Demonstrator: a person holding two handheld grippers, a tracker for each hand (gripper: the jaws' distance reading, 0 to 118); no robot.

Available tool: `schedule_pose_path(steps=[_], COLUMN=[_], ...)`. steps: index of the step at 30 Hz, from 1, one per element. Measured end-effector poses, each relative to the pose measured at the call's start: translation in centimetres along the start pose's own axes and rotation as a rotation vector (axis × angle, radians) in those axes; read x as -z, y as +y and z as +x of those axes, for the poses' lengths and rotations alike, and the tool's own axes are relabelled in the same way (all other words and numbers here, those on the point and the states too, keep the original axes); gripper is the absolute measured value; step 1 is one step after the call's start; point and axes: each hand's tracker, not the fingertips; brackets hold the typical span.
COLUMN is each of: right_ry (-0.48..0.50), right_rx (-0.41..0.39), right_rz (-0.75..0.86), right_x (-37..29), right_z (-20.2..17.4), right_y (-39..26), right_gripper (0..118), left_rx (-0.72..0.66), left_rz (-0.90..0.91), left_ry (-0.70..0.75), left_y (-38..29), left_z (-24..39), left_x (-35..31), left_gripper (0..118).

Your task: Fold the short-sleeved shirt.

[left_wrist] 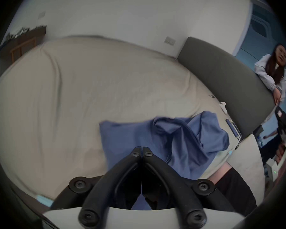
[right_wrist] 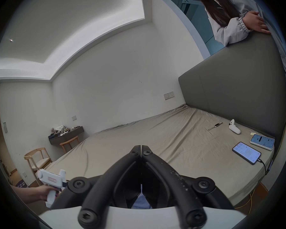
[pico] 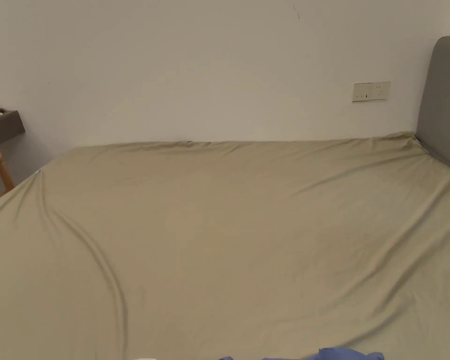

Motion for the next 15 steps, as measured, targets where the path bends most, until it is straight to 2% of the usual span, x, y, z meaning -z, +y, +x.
schedule_pose_path(steps=[11,13,15], right_ry=[-0.078,-0.090,-0.097], right_rx=[-0.014,-0.023,-0.021], right_rz=[0.024,0.021,0.019], right_x=[-2.8,-3.2,-3.4], right_z=[2.2,2.4,2.4], right_y=[1.6,1.8,1.8], right_gripper=[2,2,2], left_rx=[0.058,0.080,0.034], left_rz=[-0.014,0.021,0.048], left_ry=[-0.072,-0.121,-0.200], left_y=[-0.2,0.2,0.4], left_z=[9.7,11.5,12.7], left_x=[8.6,8.7,8.9], left_gripper=[0,0,0])
